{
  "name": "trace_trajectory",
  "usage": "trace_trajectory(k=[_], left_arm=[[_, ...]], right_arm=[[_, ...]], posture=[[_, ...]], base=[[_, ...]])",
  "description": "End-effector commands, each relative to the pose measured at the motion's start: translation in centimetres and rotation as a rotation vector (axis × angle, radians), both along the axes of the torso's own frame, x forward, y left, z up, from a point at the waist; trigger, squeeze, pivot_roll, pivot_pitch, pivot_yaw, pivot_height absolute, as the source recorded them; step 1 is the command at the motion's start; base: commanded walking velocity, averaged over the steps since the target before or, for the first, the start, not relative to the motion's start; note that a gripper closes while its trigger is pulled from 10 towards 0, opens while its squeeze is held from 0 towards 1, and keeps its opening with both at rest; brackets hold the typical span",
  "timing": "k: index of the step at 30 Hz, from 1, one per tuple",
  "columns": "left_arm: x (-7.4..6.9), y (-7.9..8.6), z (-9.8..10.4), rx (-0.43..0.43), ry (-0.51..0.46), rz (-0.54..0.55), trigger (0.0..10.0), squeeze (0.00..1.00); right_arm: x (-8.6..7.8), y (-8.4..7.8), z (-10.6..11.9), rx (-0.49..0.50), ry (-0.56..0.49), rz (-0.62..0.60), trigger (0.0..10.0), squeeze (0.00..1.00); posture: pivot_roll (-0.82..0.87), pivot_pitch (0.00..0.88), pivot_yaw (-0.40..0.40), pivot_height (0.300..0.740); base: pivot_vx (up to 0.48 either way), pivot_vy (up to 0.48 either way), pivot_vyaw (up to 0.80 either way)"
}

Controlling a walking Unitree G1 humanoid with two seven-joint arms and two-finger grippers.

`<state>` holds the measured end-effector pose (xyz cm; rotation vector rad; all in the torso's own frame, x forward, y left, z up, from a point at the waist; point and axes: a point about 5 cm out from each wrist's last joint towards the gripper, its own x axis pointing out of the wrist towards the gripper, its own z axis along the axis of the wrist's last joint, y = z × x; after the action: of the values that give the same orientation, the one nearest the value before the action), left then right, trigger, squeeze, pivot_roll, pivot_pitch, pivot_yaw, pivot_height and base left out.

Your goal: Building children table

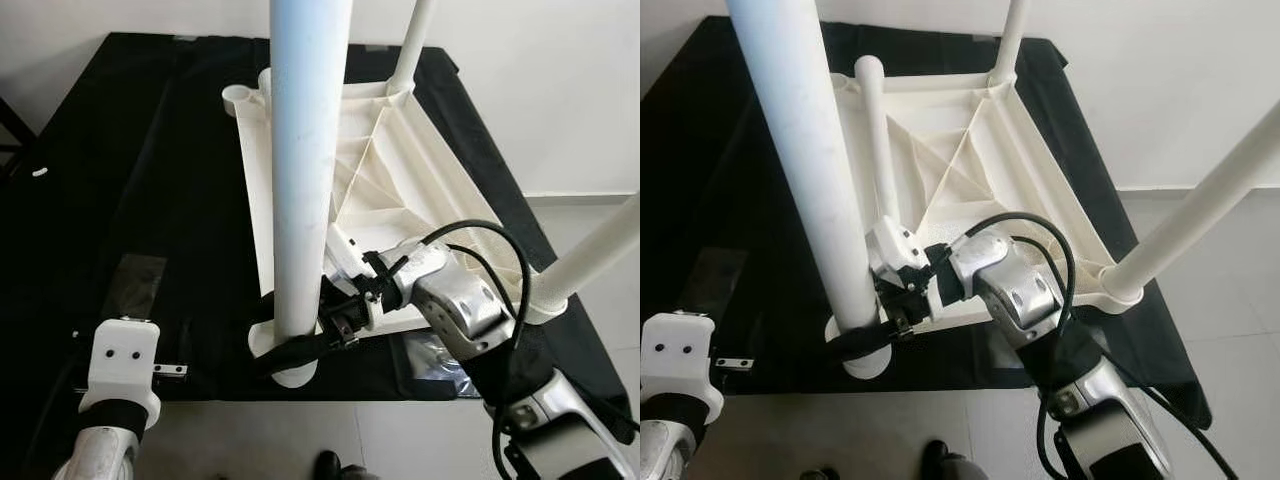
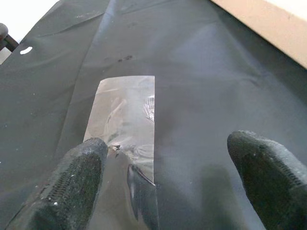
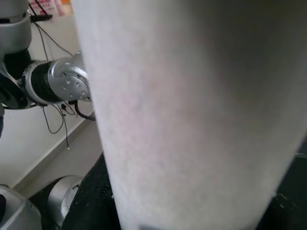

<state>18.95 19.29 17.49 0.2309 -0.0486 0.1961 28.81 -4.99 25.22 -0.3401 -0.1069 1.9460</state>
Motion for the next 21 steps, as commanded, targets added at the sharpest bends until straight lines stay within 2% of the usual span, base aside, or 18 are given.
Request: trace_trajectory(k=[1, 7, 8, 16, 21], left_arm=[[-0.3, 0.1, -0.1, 0.011, 0.014, 0.013, 10.0, 0.0], [-0.5, 0.1, 0.1, 0.009, 0.006, 0.032, 10.0, 0.0], [-0.6, 0.1, 0.1, 0.007, 0.002, 0.041, 10.0, 0.0], [-0.8, 0.0, 0.3, 0.007, 0.0, 0.049, 10.0, 0.0], [-1.5, 0.8, 0.5, 0.027, -0.002, 0.106, 10.0, 0.0]], right_arm=[[0.3, -0.3, 0.3, -0.01, -0.019, 0.01, 10.0, 0.0], [0.8, 0.3, 0.5, -0.021, -0.033, 0.035, 10.0, 0.0], [1.1, 0.9, 0.5, -0.014, -0.023, 0.036, 10.0, 0.0], [1.2, 1.6, 0.5, -0.005, 0.003, 0.06, 10.0, 0.0], [0.5, 3.1, 0.3, -0.048, 0.013, 0.193, 10.0, 0.0]], posture=[[0.03, 0.333, -0.11, 0.74], [0.03, 0.339, -0.126, 0.74], [0.03, 0.342, -0.133, 0.74], [0.04, 0.35, -0.146, 0.74], [0.04, 0.366, -0.169, 0.74]], base=[[0.0, 0.0, 0.0], [0.0, 0.0, 0.0], [0.0, 0.0, 0.0], [0.0, 0.0, 0.0], [0.0, 0.0, 0.0]])
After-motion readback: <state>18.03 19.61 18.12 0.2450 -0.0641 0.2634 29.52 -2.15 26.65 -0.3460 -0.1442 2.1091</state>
